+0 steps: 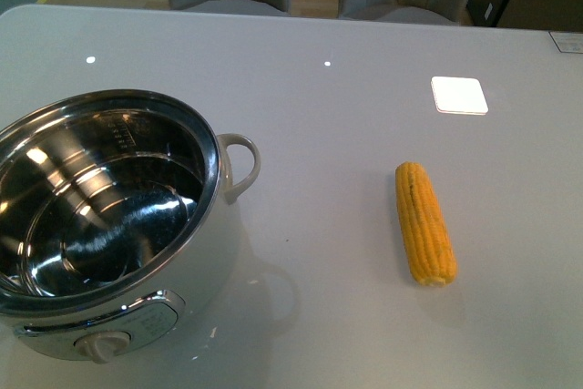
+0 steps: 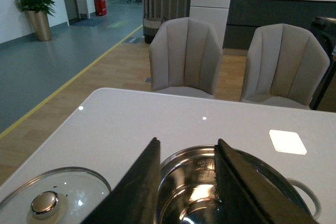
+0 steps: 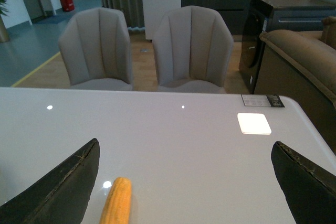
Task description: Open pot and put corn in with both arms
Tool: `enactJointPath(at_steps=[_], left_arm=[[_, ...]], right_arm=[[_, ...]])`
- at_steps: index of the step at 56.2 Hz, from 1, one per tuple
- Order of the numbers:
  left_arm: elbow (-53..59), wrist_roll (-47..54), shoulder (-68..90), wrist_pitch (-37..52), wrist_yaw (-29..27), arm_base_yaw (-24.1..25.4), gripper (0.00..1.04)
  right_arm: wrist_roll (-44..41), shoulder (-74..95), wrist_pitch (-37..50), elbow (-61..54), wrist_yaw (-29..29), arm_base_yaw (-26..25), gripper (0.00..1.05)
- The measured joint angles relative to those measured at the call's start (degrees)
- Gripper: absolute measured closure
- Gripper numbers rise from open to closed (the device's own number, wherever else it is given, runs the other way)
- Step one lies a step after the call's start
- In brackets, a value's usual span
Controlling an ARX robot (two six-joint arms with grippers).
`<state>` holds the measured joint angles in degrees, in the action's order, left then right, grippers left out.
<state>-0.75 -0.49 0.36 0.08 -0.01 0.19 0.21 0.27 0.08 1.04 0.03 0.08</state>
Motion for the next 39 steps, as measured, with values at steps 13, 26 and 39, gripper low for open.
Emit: enactJointPath(at_steps=[13,26,39], left_arm=[[0.00,0.00,0.00,0.00,0.00,0.00,0.30],[0.00,0.09,-0.07,0.00,0.00,-0.02,0.07],[0.00,0.11,-0.07,0.00,0.00,-0.02,0.07]], right_arm=[[8.39,13.42,-20.28,8.79,-1.18,1.01,0.09],[17.94,38.47,-23.69,14.19,0.22,6.64,0.09],[16.37,68.00,-3.08,21.22,1.73,15.41,0.09]])
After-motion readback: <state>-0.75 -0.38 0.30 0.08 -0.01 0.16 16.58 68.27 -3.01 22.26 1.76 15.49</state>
